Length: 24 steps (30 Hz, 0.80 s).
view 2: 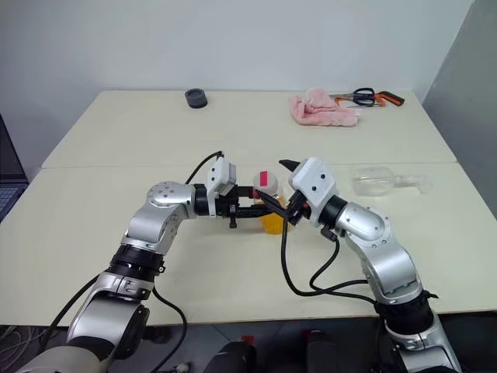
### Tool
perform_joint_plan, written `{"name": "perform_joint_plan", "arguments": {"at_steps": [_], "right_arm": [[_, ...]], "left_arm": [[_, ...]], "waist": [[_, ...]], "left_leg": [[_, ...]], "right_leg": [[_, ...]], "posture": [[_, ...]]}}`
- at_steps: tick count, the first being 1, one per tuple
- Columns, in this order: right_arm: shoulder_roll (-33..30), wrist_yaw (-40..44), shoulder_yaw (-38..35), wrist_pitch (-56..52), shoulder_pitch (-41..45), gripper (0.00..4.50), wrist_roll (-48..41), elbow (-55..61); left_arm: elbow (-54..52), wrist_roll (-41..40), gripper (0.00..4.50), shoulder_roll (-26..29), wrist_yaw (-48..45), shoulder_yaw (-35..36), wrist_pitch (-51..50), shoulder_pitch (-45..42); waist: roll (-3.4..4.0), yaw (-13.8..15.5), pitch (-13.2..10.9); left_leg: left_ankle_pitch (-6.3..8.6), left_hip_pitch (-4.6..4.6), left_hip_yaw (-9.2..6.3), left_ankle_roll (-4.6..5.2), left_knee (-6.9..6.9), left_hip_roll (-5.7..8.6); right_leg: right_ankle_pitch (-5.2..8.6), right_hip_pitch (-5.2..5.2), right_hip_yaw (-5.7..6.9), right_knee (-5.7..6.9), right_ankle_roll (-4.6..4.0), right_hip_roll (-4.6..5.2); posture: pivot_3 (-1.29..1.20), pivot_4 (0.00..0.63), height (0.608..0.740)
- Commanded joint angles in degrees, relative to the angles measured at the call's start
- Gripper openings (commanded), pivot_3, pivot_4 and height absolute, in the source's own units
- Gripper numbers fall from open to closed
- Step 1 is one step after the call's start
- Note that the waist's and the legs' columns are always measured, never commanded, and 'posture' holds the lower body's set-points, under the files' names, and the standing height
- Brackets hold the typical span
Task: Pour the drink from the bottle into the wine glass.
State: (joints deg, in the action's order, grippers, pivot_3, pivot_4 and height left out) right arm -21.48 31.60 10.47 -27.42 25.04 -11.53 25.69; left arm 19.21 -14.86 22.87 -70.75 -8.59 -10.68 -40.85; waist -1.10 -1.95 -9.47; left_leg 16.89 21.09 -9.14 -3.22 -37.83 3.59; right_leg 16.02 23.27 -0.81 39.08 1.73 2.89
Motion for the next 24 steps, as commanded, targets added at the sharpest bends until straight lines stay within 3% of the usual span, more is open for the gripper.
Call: {"name": "perform_joint_plan", "arguments": {"at_steps": [1, 24], "right_arm": [[-0.5, -0.4, -2.7, -0.8, -0.1, 3.9, -1.5, 3.1], [-3.1, 2.8, -2.7, -5.6, -1.2, 3.9, -8.6, 8.7]], "left_arm": [[-0.6, -0.6, 1.65, 0.6, -0.7, 0.7, 0.9, -1.0], [0.4, -0.8, 1.65, 0.7, -1.2, 0.9, 1.1, -1.6]], "waist": [[0.0, 0.0, 0.0], [0.0, 0.0, 0.0]], "left_leg": [[0.0, 0.0, 0.0, 0.0, 0.0, 0.0], [0.0, 0.0, 0.0, 0.01, 0.0, 0.0]], "right_leg": [[0.0, 0.0, 0.0, 0.0, 0.0, 0.0], [0.0, -0.01, 0.01, 0.0, 0.0, 0.0]], "posture": [[0.0, 0.15, 0.74], [0.0, 0.15, 0.74]]}}
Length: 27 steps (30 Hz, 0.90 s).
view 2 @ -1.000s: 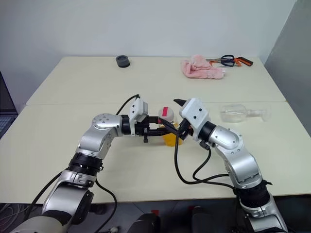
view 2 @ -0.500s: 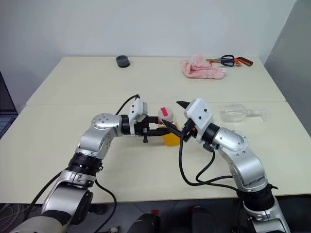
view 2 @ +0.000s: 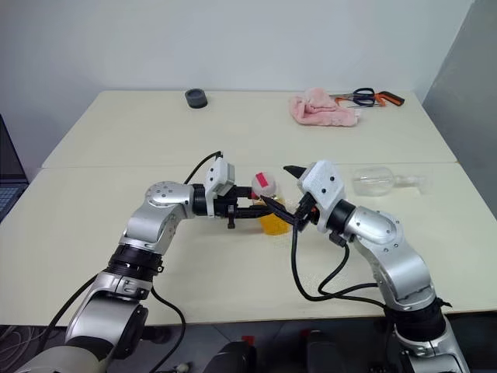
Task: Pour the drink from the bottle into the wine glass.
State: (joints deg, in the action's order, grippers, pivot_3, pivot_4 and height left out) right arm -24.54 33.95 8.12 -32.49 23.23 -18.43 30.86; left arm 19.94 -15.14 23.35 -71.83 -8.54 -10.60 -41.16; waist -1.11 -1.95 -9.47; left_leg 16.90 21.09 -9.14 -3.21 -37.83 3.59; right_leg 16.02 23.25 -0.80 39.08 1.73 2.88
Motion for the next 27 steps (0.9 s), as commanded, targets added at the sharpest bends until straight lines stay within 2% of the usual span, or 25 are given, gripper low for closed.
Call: {"name": "perform_joint_plan", "arguments": {"at_steps": [1, 9, 27], "right_arm": [[0.3, 0.0, 0.4, -0.4, 1.2, 3.9, -1.0, 3.3], [2.1, -3.4, 5.3, 3.7, 6.0, 3.9, 7.3, -3.4], [2.0, -3.1, 2.7, 3.5, 4.3, 3.9, 8.4, -3.0]], "left_arm": [[-0.1, -0.5, 1.65, 0.2, -0.2, 0.9, 1.1, -1.3], [0.9, -0.4, 1.65, 0.1, -0.6, 0.7, 1.8, -1.7], [1.5, -0.3, 1.65, 0.2, -0.8, 0.7, 2.3, -1.6]], "waist": [[0.0, 0.0, 0.0], [0.0, 0.0, 0.0], [0.0, 0.0, 0.0]], "left_leg": [[0.0, 0.0, 0.0, 0.0, 0.0, 0.0], [0.0, -0.03, 0.01, 0.0, -0.02, -0.01], [0.0, -0.02, 0.0, 0.0, -0.02, -0.01]], "right_leg": [[0.0, 0.0, 0.0, 0.0, 0.0, 0.0], [0.0, -0.01, 0.02, 0.02, 0.0, -0.02], [0.0, -0.01, 0.0, 0.02, 0.0, -0.02]], "posture": [[0.0, 0.15, 0.74], [0.0, 0.15, 0.74], [0.0, 0.15, 0.74]]}}
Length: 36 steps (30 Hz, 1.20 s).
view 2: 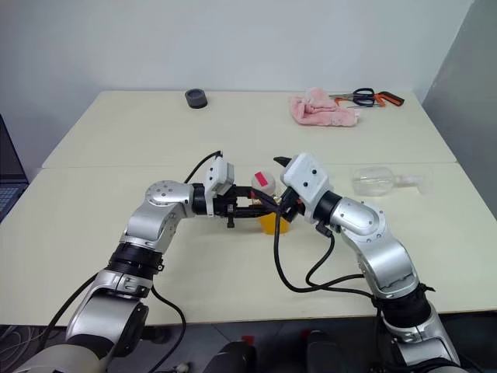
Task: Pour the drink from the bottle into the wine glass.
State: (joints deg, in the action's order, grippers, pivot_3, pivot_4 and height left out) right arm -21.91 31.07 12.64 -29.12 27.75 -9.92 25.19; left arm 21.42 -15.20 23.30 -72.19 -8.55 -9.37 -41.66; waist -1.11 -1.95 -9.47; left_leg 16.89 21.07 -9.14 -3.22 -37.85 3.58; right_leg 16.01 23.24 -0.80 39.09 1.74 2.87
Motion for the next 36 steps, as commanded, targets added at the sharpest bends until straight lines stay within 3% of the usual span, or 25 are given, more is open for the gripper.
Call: {"name": "perform_joint_plan", "arguments": {"at_steps": [1, 24, 36], "right_arm": [[-0.7, -0.2, -1.9, 0.0, -0.4, 3.9, -0.2, 2.7], [-1.2, 1.6, -2.3, -3.4, -1.9, 3.9, -5.6, 7.6], [0.5, -0.6, 1.3, 0.3, 2.4, 3.9, 1.0, 0.8]], "left_arm": [[0.0, -0.3, 1.65, 0.3, -0.5, 0.7, 1.1, -1.1], [-0.3, -0.2, 1.65, 0.5, -0.7, 0.7, 0.6, -1.4], [-0.1, -0.1, 1.65, 0.4, -0.8, 0.6, 0.7, -1.8]], "waist": [[0.0, 0.0, 0.0], [0.0, 0.0, 0.0], [0.0, 0.0, 0.0]], "left_leg": [[0.0, 0.0, 0.0, 0.0, 0.0, 0.0], [0.0, 0.0, 0.0, 0.0, 0.0, -0.01], [0.0, 0.0, 0.0, 0.0, 0.01, 0.0]], "right_leg": [[0.0, 0.0, 0.0, 0.0, 0.0, 0.0], [0.0, 0.0, 0.0, 0.0, 0.0, 0.0], [0.0, 0.0, 0.02, 0.0, 0.0, -0.01]], "posture": [[0.0, 0.15, 0.74], [0.0, 0.15, 0.74], [0.0, 0.15, 0.74]]}}
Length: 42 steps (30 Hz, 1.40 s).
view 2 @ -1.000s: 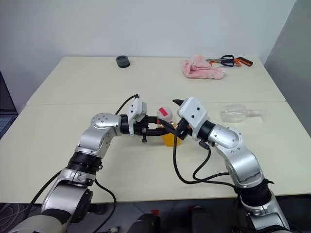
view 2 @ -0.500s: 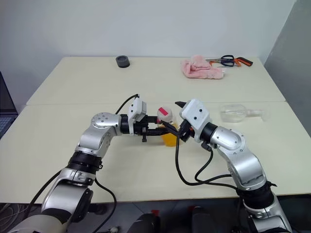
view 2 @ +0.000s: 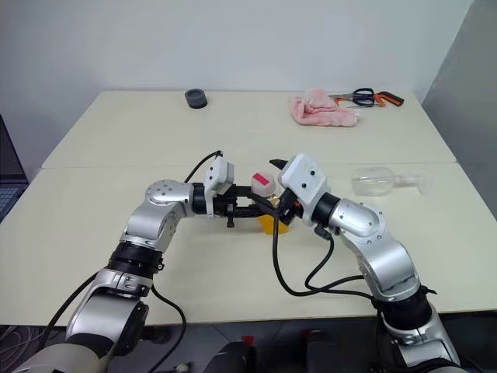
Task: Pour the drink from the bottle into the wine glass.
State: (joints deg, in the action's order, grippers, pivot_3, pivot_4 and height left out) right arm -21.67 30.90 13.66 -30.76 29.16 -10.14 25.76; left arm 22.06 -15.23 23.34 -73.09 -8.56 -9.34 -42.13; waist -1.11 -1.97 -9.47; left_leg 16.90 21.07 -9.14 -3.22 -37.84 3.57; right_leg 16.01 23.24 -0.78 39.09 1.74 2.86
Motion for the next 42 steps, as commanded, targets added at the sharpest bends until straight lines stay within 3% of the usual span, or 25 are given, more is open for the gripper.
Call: {"name": "perform_joint_plan", "arguments": {"at_steps": [1, 33, 42], "right_arm": [[0.5, -0.5, 0.1, 2.1, 0.9, 3.9, 1.3, 0.2], [-1.2, 1.1, -4.3, -2.9, -3.0, 3.9, -4.4, 6.2], [0.1, 0.4, -1.7, -2.9, -1.1, 3.9, -4.4, 6.1]], "left_arm": [[-0.8, -0.1, 1.65, 0.4, 0.1, 0.6, 0.7, -1.3], [-0.8, 0.0, 1.65, 0.7, -0.2, 0.6, 0.7, -0.9], [-0.9, -0.1, 1.65, 0.6, -0.1, 0.6, 0.6, -0.8]], "waist": [[0.0, 0.0, 0.0], [0.0, 0.0, 0.0], [0.0, 0.0, 0.0]], "left_leg": [[0.0, 0.0, 0.0, 0.0, 0.0, 0.0], [0.0, 0.0, 0.0, 0.0, 0.0, 0.0], [0.0, 0.0, 0.0, 0.0, 0.0, 0.0]], "right_leg": [[0.0, 0.0, 0.0, 0.0, 0.0, 0.0], [0.0, 0.0, -0.02, 0.0, 0.0, 0.0], [0.0, 0.0, -0.02, 0.0, 0.0, 0.0]], "posture": [[0.0, 0.15, 0.74], [0.0, 0.15, 0.74], [0.0, 0.15, 0.74]]}}
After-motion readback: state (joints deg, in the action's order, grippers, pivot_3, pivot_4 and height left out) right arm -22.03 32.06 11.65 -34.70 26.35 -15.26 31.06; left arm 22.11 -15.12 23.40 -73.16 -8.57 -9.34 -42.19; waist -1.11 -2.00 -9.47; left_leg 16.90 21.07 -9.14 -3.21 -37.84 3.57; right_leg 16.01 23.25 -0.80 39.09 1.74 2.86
